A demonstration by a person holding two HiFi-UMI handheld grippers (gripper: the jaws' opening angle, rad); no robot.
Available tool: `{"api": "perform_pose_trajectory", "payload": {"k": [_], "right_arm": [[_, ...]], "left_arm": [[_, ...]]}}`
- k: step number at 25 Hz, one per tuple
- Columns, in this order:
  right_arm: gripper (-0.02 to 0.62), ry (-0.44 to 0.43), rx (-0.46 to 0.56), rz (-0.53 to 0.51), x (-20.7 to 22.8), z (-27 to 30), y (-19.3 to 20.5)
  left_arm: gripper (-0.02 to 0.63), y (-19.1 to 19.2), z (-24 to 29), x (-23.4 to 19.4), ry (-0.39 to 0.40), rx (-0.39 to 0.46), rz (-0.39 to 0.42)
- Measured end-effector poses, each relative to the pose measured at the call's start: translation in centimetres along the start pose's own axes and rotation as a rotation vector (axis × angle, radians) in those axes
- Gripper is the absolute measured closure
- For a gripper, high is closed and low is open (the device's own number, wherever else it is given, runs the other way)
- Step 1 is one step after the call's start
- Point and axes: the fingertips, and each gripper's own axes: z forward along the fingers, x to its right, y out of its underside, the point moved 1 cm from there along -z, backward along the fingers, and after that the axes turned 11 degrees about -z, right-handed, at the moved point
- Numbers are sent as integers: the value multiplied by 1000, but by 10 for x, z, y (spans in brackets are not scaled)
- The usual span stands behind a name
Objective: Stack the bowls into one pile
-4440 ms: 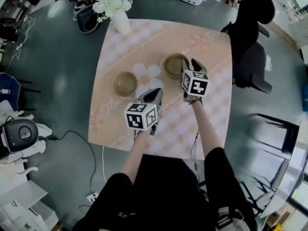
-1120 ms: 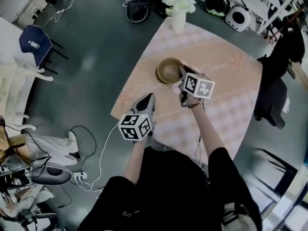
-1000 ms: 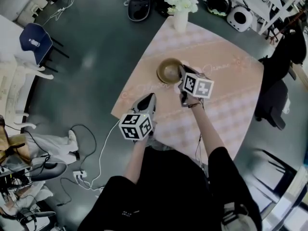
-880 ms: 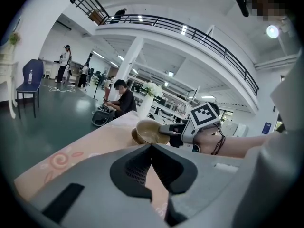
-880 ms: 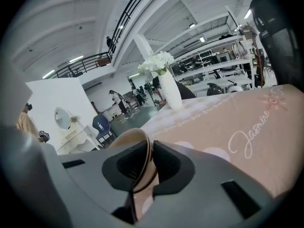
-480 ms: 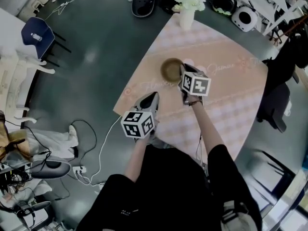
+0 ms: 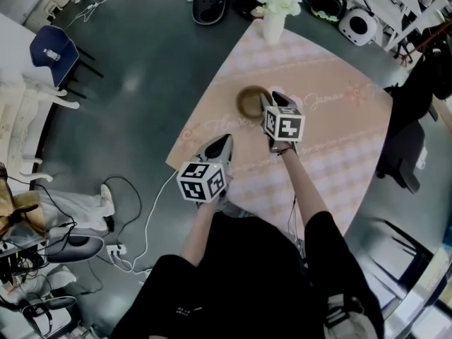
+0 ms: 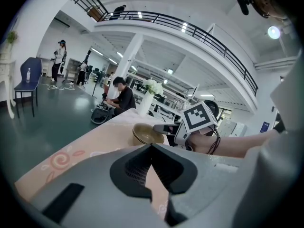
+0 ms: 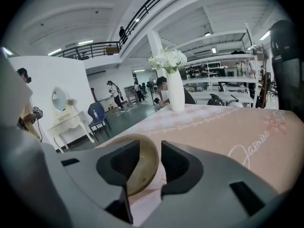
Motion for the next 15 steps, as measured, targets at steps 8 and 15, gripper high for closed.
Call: {"api": "perform_pose_trajectory", "payload": {"k": [8,15], "right_arm": [[508,-21,62,168,9,-26,-7],[595,-123,185,258,7,-82,-10]], "left_arm": [[609,-13,-2,8,45,30,27],[609,-32,-13,30,106,93,67]]}}
